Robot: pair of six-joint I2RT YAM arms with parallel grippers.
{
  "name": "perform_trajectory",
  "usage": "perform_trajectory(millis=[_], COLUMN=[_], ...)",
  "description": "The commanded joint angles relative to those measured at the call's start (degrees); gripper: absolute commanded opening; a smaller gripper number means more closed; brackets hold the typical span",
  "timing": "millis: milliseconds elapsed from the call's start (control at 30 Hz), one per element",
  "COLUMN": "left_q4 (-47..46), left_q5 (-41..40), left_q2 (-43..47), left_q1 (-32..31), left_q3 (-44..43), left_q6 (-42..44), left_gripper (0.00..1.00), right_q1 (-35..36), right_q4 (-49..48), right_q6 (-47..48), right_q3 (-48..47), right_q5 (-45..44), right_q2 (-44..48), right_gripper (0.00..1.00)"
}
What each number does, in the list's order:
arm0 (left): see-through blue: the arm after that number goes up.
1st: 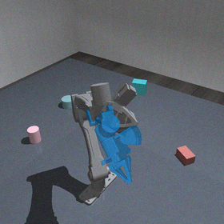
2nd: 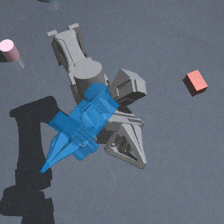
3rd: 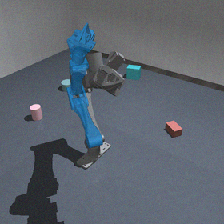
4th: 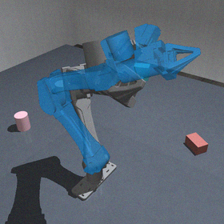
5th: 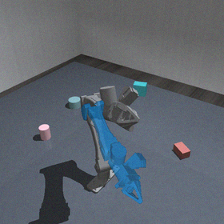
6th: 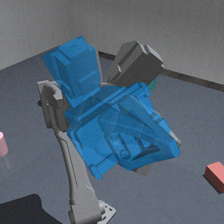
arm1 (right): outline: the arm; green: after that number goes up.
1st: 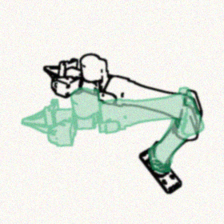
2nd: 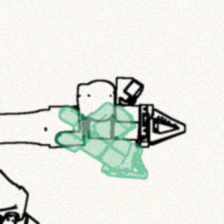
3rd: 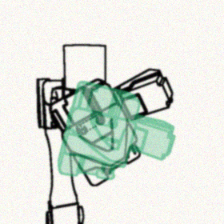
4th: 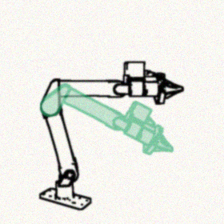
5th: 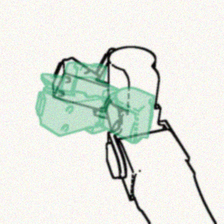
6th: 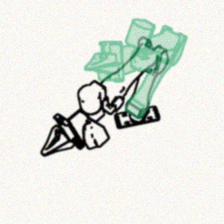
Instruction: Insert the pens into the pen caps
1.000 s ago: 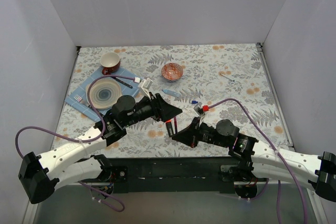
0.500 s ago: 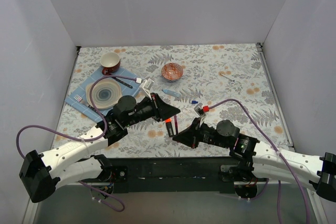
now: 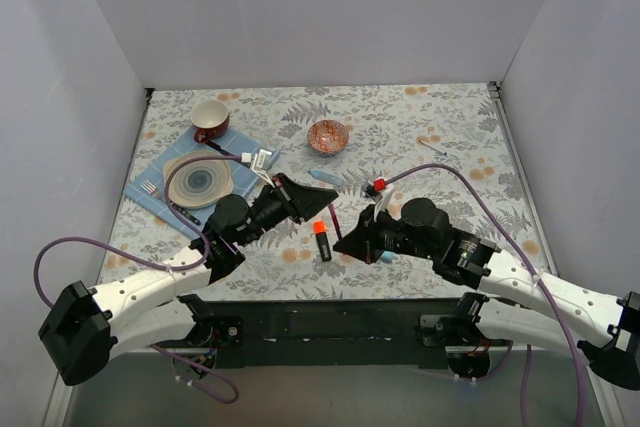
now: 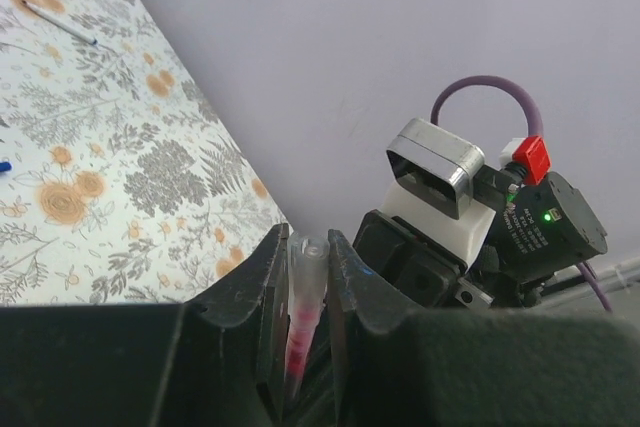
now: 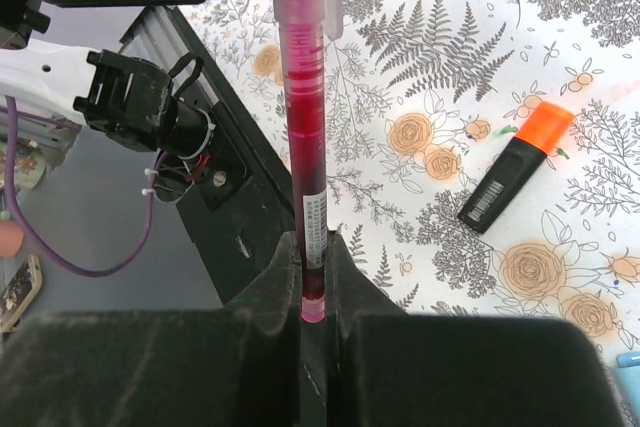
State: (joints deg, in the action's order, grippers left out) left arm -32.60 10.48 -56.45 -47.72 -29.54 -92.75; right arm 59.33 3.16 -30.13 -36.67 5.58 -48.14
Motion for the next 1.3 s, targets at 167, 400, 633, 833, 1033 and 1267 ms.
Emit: perform_trajectory(millis=[167, 400, 633, 833, 1033, 1267], left_q4=[4.3, -3.2, -9.1, 2.7, 19.1, 31.5], left_q5=[4.7, 4.5, 5.2, 2.4, -0.5, -6.6], left_q2=[-5.2, -9.8, -13.1, -10.5, -12.1, -19.7], left_q1=[-9.1, -11.6, -13.3, -13.2, -9.0, -3.8], left_q3=[6.1, 7.4, 7.6, -1.3, -9.9, -17.3], left_q6=[-1.6, -2.6, -6.0, -3.4, -0.9, 1.6], left_gripper=[0.0, 0.0, 0.0, 0.0, 0.0, 0.0], right_q1=[-12.9, -17.0, -20.7, -20.7, -20.7, -20.7], right_q4=[-15.8, -17.2, -22.5, -22.3, -15.6, 8.5], right_q6=[0.5, 0.5, 0.2, -0.5, -4.3, -5.6], right_q3=[-13.1, -15.6, -13.5, -7.5, 5.3, 13.5], right_q5=[-3.4, -0.8, 2.0, 6.7, 15.8, 8.8], right_q2=[-4.5, -8.3, -9.2, -7.4, 2.0, 28.6], right_gripper=[0.01, 0.01, 0.01, 0.01, 0.65, 0.84])
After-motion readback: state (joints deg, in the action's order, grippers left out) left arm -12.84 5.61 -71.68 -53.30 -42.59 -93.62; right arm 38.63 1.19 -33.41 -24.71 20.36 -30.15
